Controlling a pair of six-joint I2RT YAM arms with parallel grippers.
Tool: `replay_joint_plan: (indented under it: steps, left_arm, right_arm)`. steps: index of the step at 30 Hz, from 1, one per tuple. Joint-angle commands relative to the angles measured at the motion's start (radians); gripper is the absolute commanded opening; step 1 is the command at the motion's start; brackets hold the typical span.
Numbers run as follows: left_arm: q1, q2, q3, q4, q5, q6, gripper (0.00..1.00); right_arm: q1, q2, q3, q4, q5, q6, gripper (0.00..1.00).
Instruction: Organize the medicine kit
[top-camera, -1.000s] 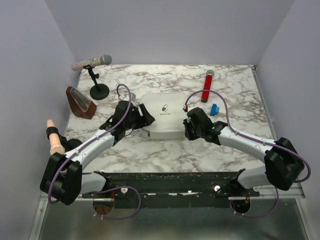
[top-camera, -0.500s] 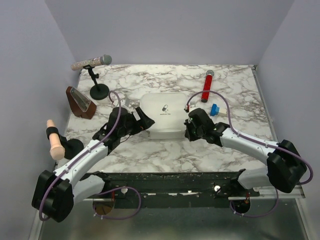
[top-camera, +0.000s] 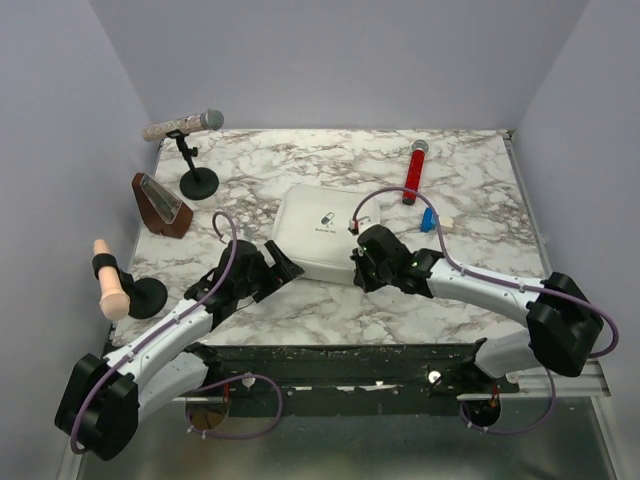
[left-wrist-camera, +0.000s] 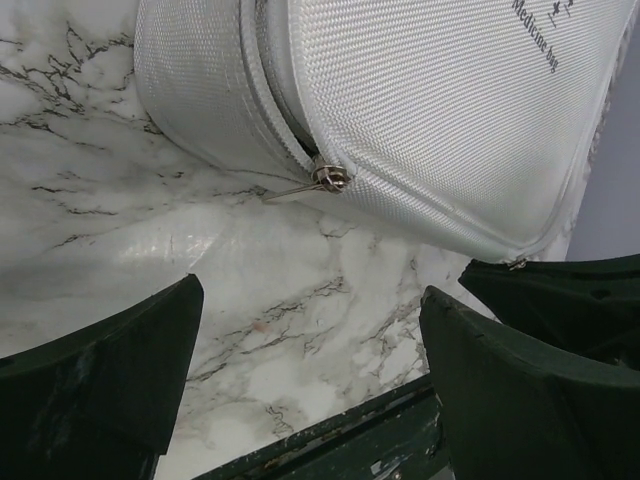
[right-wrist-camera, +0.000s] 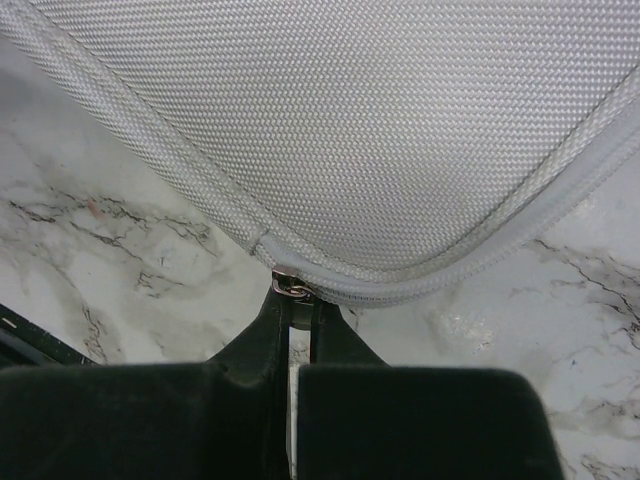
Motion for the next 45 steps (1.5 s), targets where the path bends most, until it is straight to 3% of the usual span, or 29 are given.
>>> replay_joint_plan:
  steps: [1,8,11,14,16,19,24,30,40,42,45]
  left_arm:
    - [-0.003,0.010,-0.028,0.160,-0.042,-0.061,0.99]
    - [0.023,0.176,0.059,0.192,-0.097,-0.009,0.99]
    - [0.057,0.227,0.075,0.232,-0.107,0.014,0.91]
    - [0.109,0.308,0.099,0.261,-0.090,0.043,0.72]
    - [0.140,0.366,0.122,0.266,-0.070,0.060,0.46]
    - [0.178,0.429,0.144,0.295,-0.028,0.086,0.23]
    - [0.203,0.498,0.208,0.257,-0.013,0.152,0.03]
    - [0.220,0.540,0.262,0.208,-0.025,0.207,0.02]
    - [0.263,0.644,0.444,0.170,-0.005,0.276,0.03]
    - [0.266,0.693,0.519,0.131,0.011,0.292,0.10]
    - [0.267,0.771,0.654,0.102,0.085,0.310,0.37]
  right_arm:
    - [0.033,0.028,0.059,0.007,-0.030,-0.002,0.01]
    - [0.121,0.132,0.154,-0.003,-0.033,0.020,0.01]
    - [0.121,0.123,0.136,-0.016,0.012,0.044,0.01]
    - [0.118,0.094,0.096,-0.041,0.079,0.050,0.01]
    - [0.118,0.076,0.068,-0.061,0.122,0.056,0.01]
    - [0.110,0.048,0.032,-0.084,0.170,0.075,0.01]
    - [0.056,0.017,-0.024,-0.104,0.196,0.118,0.01]
    - [-0.066,-0.044,-0.065,-0.095,0.165,0.155,0.01]
    - [-0.154,-0.109,-0.130,-0.092,0.132,0.179,0.01]
    - [-0.154,-0.110,-0.143,-0.081,0.106,0.178,0.01]
    - [-0.154,-0.113,-0.160,-0.062,0.070,0.178,0.01]
